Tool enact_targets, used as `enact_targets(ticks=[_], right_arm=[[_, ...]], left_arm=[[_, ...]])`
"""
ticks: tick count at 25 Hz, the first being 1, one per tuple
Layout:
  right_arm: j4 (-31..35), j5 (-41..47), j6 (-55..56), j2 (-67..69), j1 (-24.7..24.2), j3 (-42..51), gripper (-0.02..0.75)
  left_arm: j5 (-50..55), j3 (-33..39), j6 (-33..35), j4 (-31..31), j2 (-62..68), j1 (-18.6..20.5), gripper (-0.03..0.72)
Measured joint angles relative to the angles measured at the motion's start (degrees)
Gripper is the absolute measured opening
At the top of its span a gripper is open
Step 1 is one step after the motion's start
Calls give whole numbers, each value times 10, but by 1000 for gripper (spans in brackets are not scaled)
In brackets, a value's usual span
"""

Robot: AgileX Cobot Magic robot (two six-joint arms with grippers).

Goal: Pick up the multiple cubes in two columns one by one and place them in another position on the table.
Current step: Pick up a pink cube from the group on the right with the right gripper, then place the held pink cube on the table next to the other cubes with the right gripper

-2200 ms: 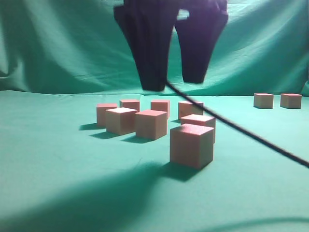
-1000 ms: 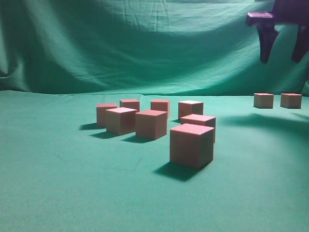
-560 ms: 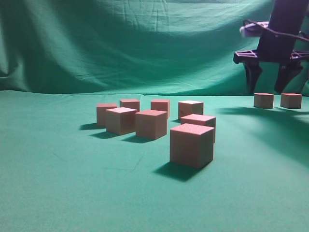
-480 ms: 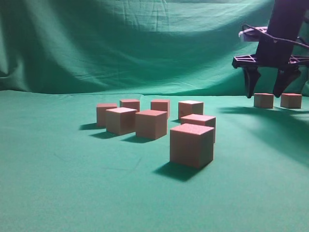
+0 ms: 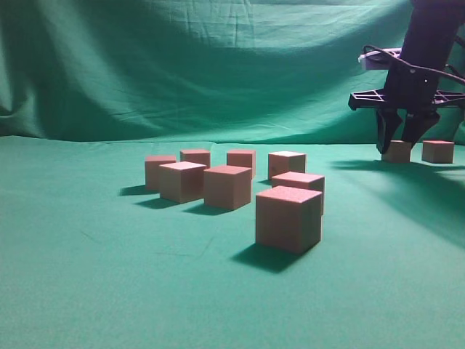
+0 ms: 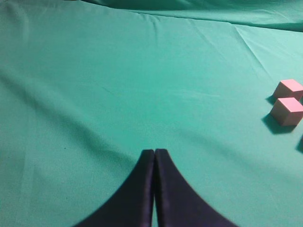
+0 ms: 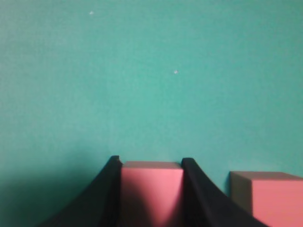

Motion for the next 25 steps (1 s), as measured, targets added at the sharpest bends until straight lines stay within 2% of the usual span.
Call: enact_targets(ticks=[6,16,19,25], right_arm=[[0,77,-12,-44,21,-34,265],[6,161,-29,-247,148,-42,265],[9,166,-42,-292,184,4,265],[63,146,-120,-368,273,185,265]], left_arm=[[0,0,0,0,0,0,0],[0,0,0,0,0,0,0],[0,0,0,0,0,0,0],[0,0,0,0,0,0,0]])
